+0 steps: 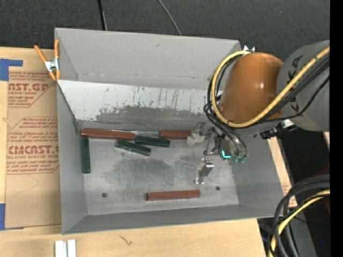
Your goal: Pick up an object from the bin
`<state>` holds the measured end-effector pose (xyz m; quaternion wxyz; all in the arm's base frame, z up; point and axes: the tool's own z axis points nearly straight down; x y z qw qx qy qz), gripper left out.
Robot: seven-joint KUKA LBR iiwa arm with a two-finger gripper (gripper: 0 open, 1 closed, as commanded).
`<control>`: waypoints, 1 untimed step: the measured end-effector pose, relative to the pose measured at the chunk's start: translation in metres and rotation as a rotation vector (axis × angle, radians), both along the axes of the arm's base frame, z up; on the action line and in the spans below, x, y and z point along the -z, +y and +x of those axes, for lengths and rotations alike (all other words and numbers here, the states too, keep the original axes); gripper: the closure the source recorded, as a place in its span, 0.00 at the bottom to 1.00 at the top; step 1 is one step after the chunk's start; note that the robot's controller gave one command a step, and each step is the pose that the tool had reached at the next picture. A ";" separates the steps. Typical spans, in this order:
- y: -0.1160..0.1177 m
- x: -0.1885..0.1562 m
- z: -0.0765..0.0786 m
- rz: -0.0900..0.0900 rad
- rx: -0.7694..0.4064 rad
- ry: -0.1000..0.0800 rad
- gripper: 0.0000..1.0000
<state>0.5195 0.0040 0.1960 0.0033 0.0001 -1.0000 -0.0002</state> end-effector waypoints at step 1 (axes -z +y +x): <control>0.000 -0.003 0.002 0.000 0.000 -0.007 0.00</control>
Offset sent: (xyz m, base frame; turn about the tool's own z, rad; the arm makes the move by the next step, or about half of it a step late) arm -0.0182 0.0124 -0.1260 0.0246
